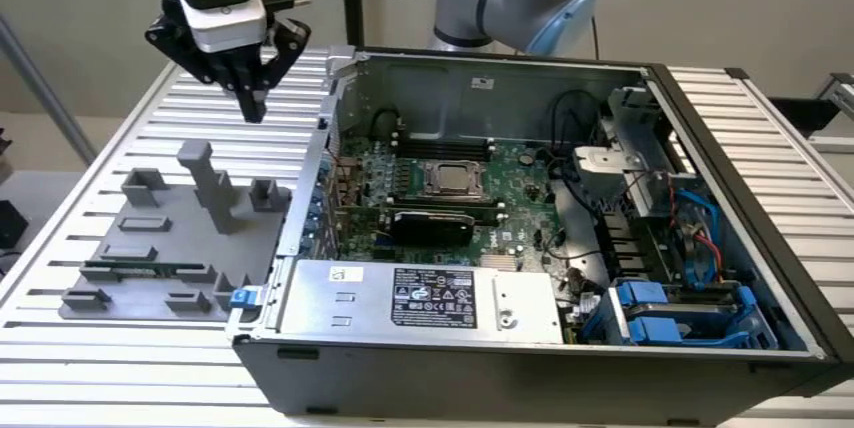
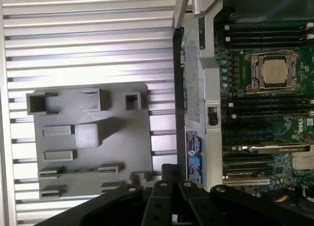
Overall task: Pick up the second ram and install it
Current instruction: 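Reach for the second ram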
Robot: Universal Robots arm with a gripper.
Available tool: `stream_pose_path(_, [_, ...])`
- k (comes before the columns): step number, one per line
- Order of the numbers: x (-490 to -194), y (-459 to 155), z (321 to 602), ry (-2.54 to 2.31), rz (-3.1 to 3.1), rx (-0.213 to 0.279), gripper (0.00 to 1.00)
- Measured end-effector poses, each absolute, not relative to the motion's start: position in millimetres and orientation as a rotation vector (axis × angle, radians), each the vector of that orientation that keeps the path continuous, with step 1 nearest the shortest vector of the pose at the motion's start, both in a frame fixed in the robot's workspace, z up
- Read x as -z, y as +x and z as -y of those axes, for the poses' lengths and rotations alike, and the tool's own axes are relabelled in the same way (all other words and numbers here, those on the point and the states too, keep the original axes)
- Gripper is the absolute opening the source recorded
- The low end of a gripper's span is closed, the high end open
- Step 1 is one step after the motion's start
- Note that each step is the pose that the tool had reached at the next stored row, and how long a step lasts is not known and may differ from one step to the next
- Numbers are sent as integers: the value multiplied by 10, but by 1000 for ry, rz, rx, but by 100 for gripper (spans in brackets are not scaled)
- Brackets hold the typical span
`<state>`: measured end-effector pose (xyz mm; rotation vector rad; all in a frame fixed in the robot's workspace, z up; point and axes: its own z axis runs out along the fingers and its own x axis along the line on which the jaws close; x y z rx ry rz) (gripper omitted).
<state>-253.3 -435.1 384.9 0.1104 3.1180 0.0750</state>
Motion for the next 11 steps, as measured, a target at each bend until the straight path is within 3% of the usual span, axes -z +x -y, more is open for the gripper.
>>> stream_pose_path(11, [-3712,-3033,4401,110,-3118,-75,0])
